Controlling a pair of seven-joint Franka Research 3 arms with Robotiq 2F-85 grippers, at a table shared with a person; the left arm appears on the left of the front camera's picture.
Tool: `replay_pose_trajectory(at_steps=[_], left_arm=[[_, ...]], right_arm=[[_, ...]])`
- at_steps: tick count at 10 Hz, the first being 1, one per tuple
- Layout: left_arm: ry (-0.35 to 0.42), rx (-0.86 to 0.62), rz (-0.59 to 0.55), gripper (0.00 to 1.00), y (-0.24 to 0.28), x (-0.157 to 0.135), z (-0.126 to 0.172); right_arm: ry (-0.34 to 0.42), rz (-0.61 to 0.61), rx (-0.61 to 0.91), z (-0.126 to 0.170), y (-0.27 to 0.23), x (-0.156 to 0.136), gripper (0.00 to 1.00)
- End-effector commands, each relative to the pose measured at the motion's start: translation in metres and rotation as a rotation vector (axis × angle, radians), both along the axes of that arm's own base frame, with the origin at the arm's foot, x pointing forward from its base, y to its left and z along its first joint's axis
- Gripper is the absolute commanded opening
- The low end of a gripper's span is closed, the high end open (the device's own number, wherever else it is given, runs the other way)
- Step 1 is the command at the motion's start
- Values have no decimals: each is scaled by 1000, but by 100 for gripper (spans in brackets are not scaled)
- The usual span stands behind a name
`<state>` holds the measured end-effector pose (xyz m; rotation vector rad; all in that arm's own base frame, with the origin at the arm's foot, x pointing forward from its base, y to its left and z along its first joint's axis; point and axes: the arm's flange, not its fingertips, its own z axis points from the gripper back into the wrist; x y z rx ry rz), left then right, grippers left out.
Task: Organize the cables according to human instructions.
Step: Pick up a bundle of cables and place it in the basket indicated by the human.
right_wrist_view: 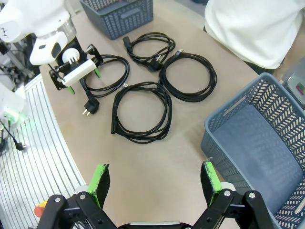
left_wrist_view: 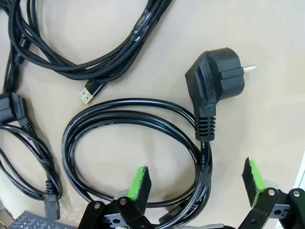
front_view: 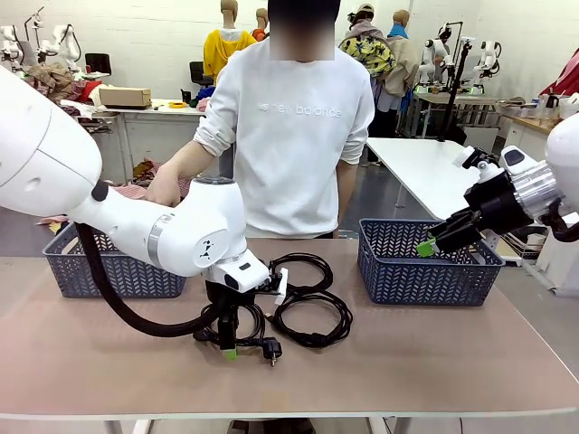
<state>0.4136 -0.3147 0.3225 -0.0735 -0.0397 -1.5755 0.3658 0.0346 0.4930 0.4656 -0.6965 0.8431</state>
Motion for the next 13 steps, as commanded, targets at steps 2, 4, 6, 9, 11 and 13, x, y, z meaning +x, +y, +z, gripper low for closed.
replay_pose_trajectory(at_steps=[2,4,6,9,11,13], left_arm=[[-2,27,12,91,-4,5,2],[1,21,17,71,-4,5,3],[6,30,14,51,-4,6,2],[17,46,4,21,-2,5,-1],[15,42,-2,1,-2,4,2],[13,39,-9,0,-1,-1,9]], right_arm=[[-19,21,19,-1,-1,4,100],[-19,21,19,-1,-1,4,100],[-19,21,19,-1,-1,4,100],[-19,21,19,-1,-1,4,100],[-19,21,19,-1,-1,4,100],[-19,21,19,-1,-1,4,100]])
